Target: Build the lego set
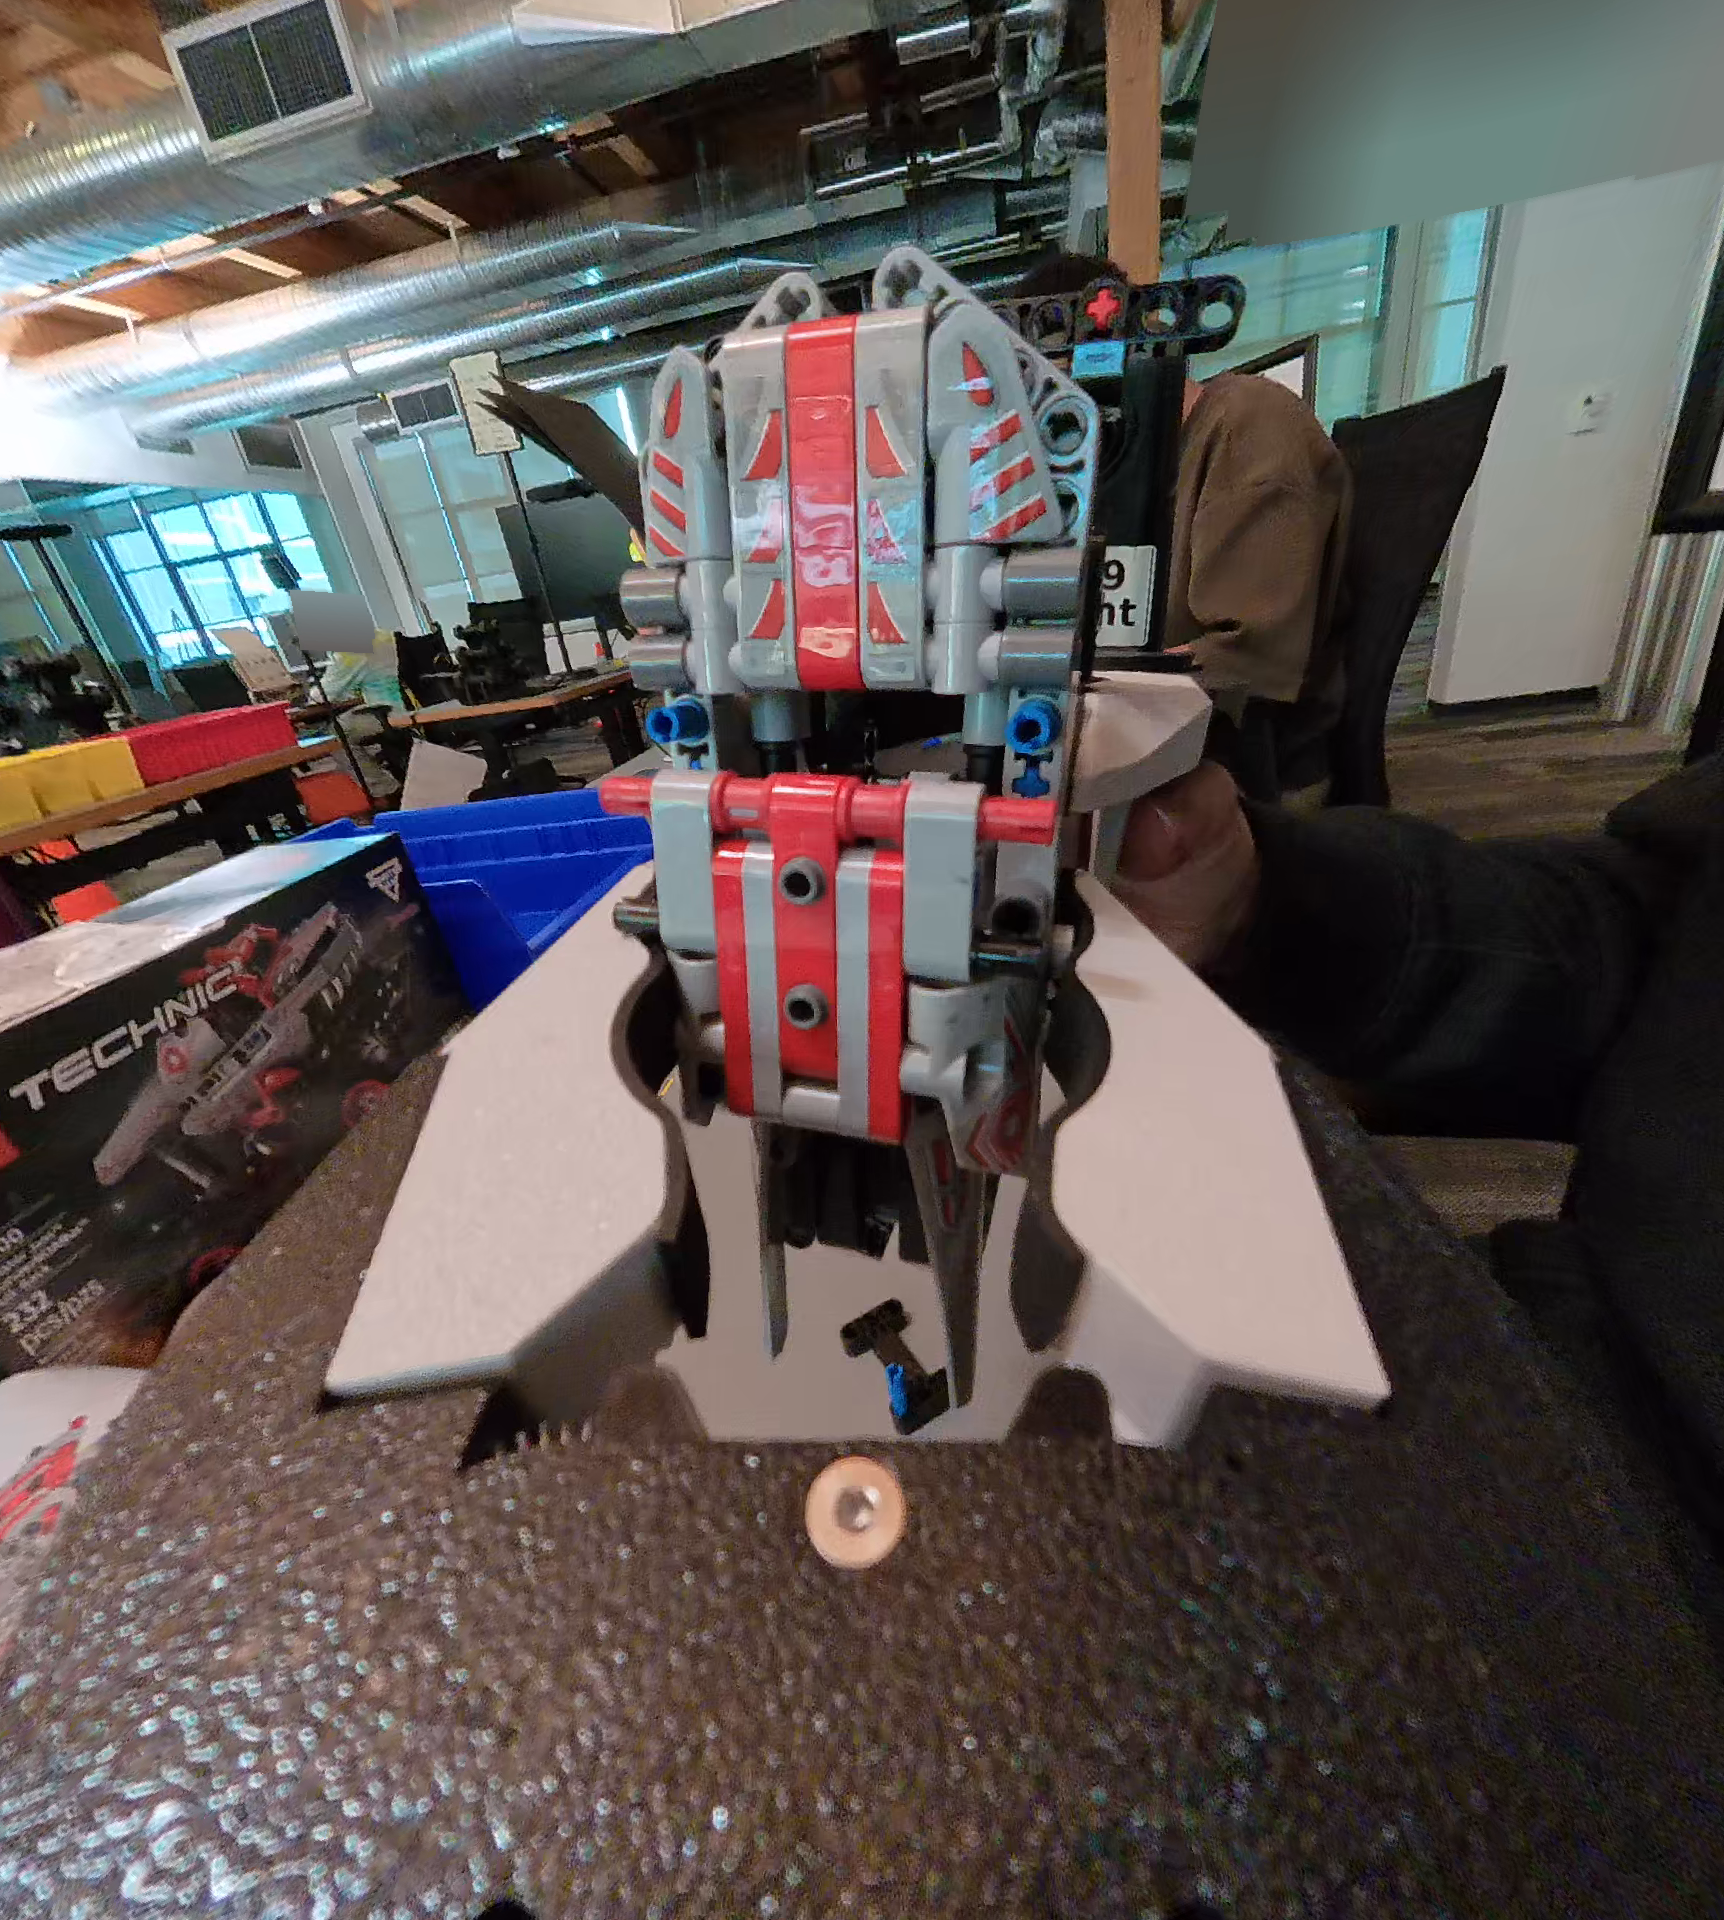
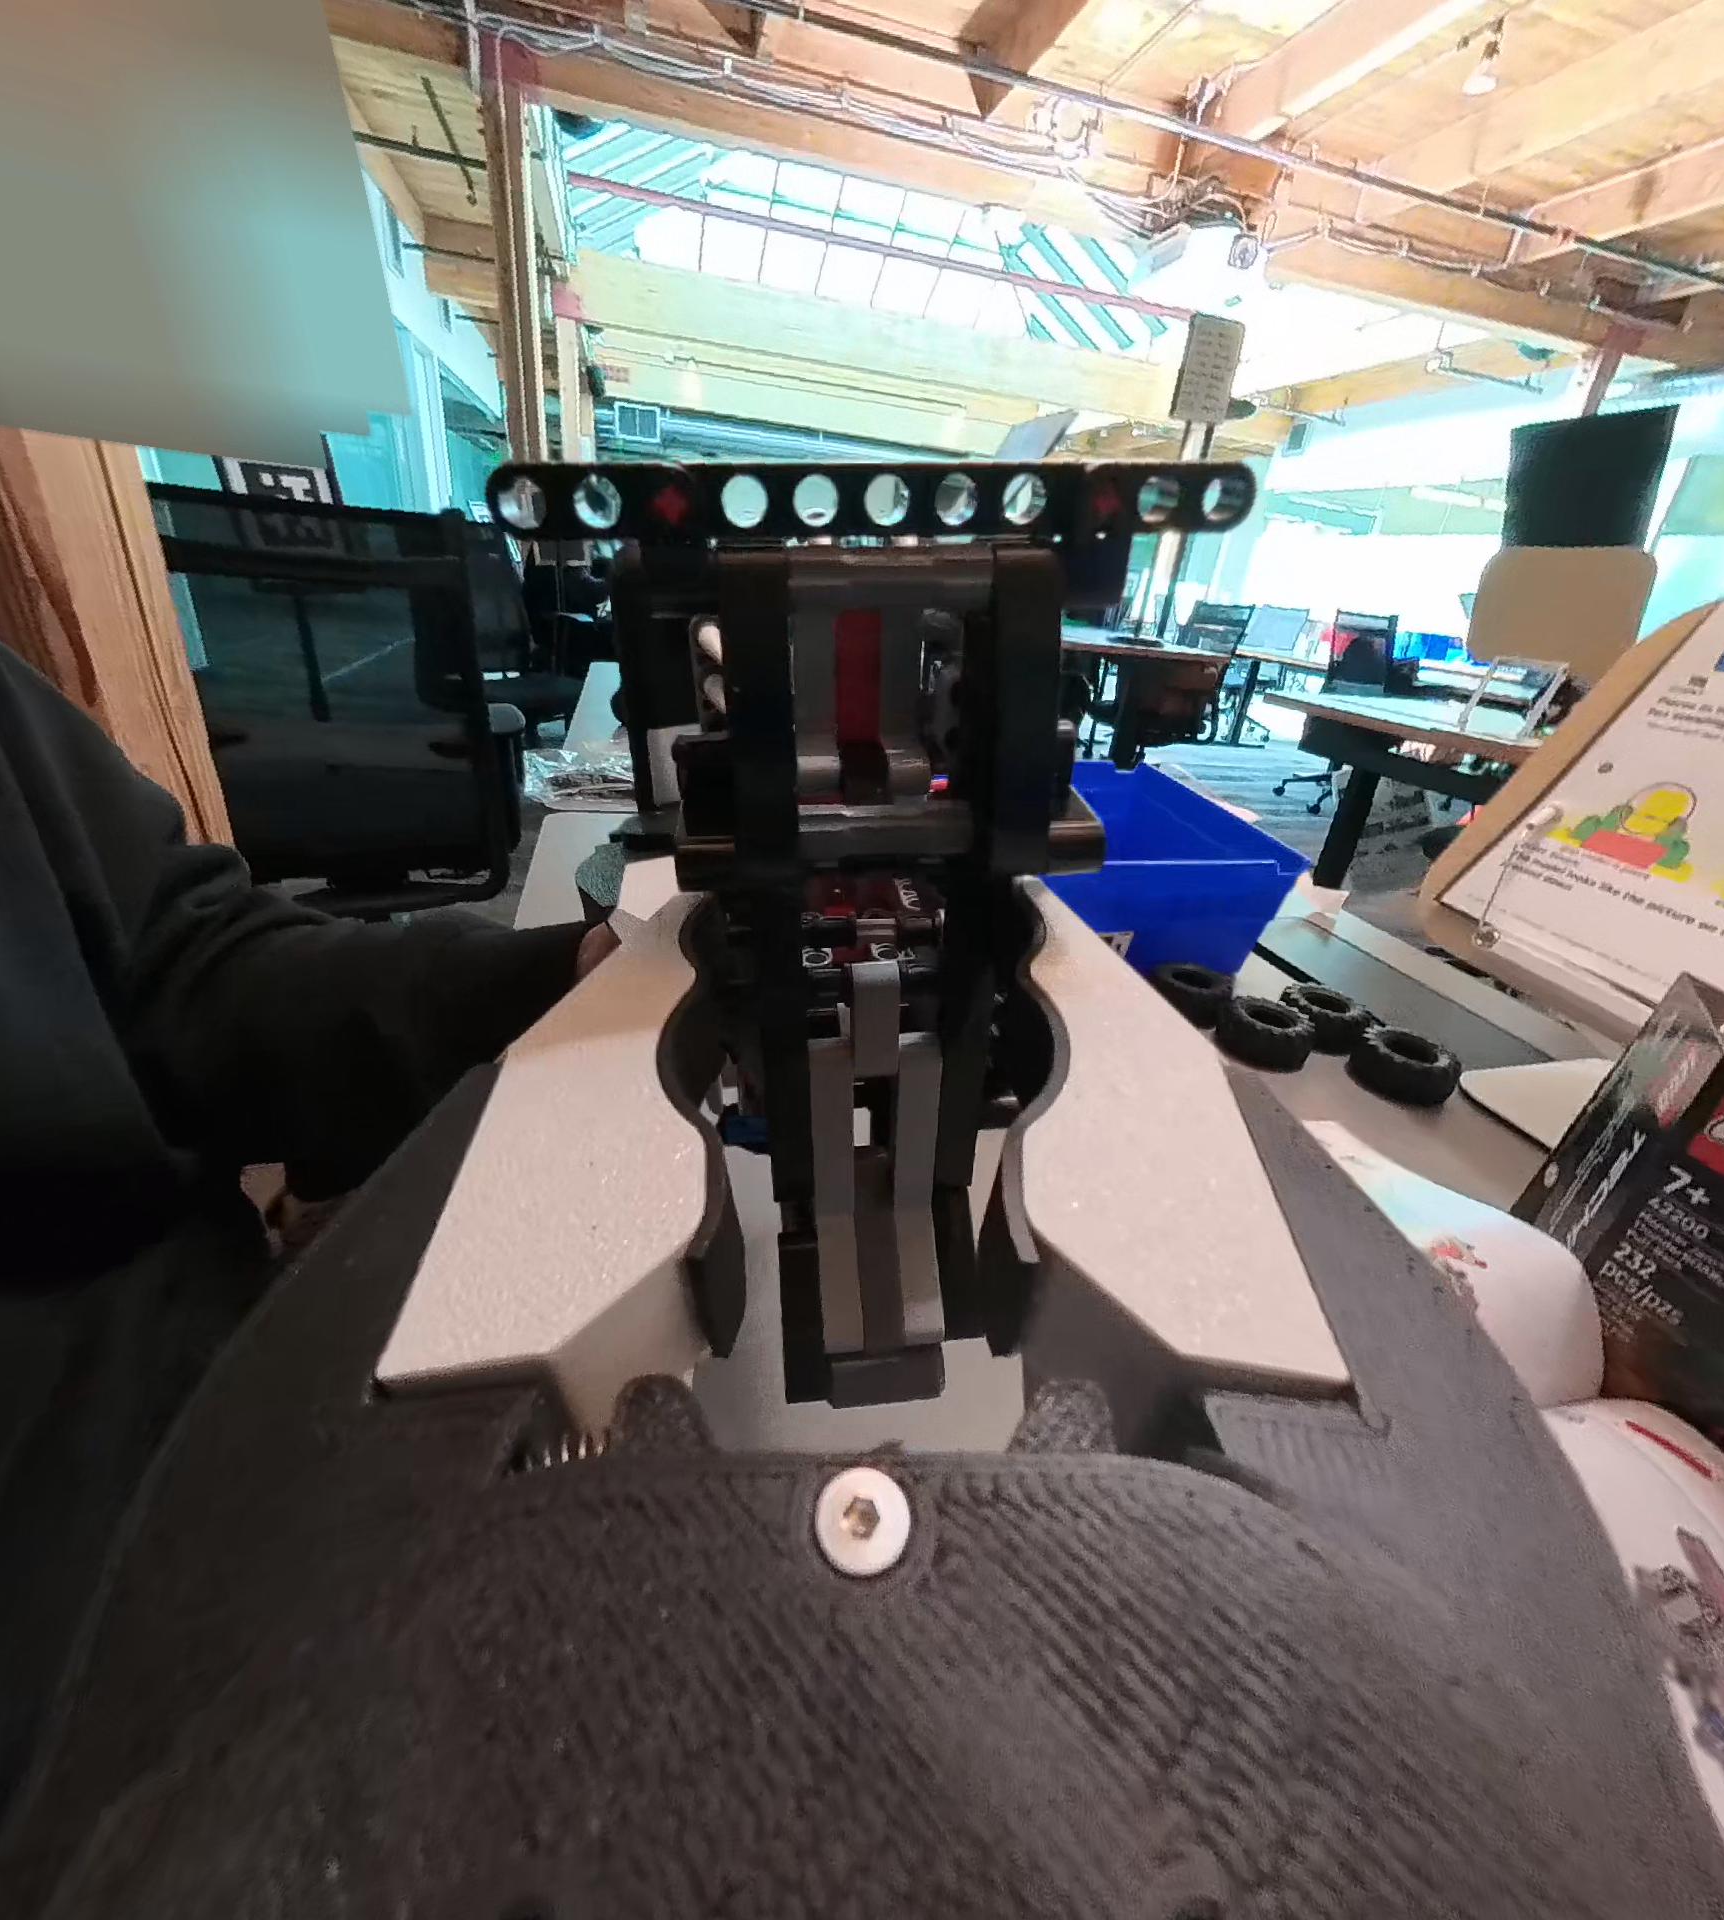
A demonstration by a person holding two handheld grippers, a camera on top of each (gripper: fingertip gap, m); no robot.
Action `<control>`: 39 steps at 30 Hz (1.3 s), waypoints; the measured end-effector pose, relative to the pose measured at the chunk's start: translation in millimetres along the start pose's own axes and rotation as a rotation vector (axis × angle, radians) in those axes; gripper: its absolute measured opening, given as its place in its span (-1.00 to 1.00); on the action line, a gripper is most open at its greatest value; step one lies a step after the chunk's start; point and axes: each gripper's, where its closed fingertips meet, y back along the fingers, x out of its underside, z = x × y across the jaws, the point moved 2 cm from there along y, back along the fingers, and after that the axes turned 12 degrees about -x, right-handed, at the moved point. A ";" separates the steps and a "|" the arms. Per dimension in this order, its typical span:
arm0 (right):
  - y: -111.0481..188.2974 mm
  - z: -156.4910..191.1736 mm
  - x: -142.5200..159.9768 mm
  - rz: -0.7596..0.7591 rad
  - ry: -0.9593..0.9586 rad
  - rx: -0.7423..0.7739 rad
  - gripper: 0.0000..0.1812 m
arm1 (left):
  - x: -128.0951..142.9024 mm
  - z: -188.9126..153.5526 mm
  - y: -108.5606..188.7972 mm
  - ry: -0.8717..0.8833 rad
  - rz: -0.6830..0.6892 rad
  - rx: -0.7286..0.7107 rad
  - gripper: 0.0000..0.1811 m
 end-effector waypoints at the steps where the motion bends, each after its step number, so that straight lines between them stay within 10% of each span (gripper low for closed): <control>1: -0.5 1.4 -0.3 0.003 0.012 -0.005 -0.43 | -0.5 -0.5 0.8 -0.018 0.000 -0.004 -0.23; 22: -1.4 3.5 3.6 -0.029 0.053 -0.048 -0.44 | 2.8 1.5 3.6 -0.118 0.022 -0.032 -0.24; 31: 8.5 -12.3 13.5 -0.242 -0.061 -0.017 -0.42 | 12.8 10.9 -3.7 -0.087 0.360 -0.040 -0.23; 39: 7.8 -13.6 10.0 -0.330 -0.145 -0.032 -0.44 | 3.8 8.6 -2.7 -0.017 0.313 -0.012 -0.18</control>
